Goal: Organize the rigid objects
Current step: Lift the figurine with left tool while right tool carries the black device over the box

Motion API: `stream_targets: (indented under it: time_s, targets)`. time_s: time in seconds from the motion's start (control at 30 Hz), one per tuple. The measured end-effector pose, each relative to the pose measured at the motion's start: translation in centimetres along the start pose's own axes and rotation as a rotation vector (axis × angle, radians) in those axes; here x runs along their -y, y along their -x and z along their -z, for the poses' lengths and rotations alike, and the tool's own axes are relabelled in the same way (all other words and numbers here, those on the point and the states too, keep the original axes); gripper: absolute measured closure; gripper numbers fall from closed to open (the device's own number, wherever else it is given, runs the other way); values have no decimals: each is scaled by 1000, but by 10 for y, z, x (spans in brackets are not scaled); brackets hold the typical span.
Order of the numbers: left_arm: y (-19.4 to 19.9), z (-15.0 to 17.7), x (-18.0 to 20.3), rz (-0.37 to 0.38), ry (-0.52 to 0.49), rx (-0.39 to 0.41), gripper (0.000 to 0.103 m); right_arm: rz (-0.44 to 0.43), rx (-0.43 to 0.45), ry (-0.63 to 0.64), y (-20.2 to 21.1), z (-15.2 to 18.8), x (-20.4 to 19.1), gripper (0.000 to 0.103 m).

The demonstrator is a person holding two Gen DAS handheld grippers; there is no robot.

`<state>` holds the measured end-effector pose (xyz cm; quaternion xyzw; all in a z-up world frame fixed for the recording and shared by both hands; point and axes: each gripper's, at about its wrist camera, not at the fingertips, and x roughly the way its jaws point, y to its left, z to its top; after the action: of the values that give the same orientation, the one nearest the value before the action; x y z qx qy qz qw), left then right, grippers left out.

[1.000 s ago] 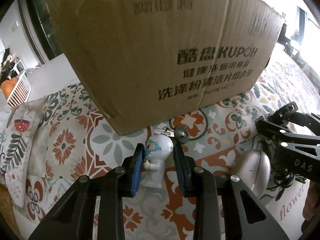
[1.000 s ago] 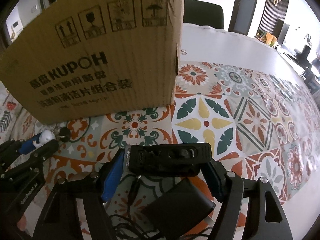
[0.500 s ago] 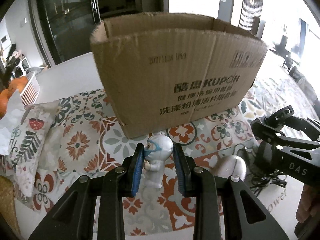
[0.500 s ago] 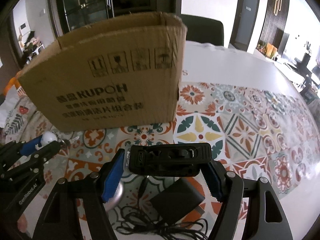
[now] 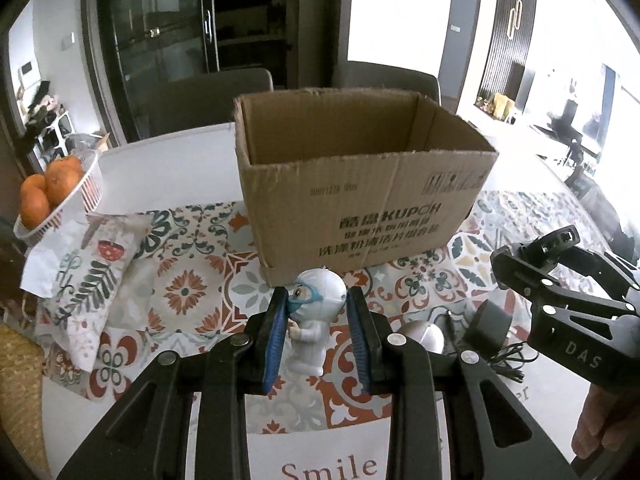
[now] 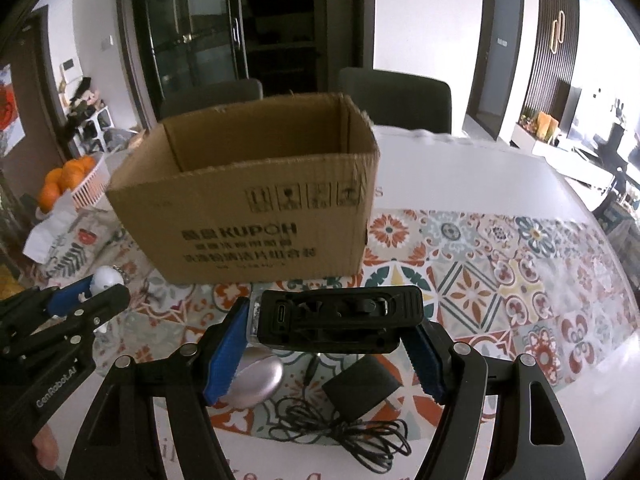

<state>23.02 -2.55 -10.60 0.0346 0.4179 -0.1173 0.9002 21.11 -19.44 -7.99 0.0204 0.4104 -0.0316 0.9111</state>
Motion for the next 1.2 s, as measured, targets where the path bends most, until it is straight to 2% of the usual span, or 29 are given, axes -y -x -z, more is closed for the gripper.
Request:
stream_targets:
  time_s: [0.6,0.8,1.2]
  targets:
    - [54,-32,2,10,6,117,73,-27,129,13,54,-28,-5,30]
    - [62,-48,-1,38,25,141,73,-45,157,18,61,-44,-7,30]
    - [69,-92,-1,40,-1,199,73,-94,188,-1,62,-86,-4,30]
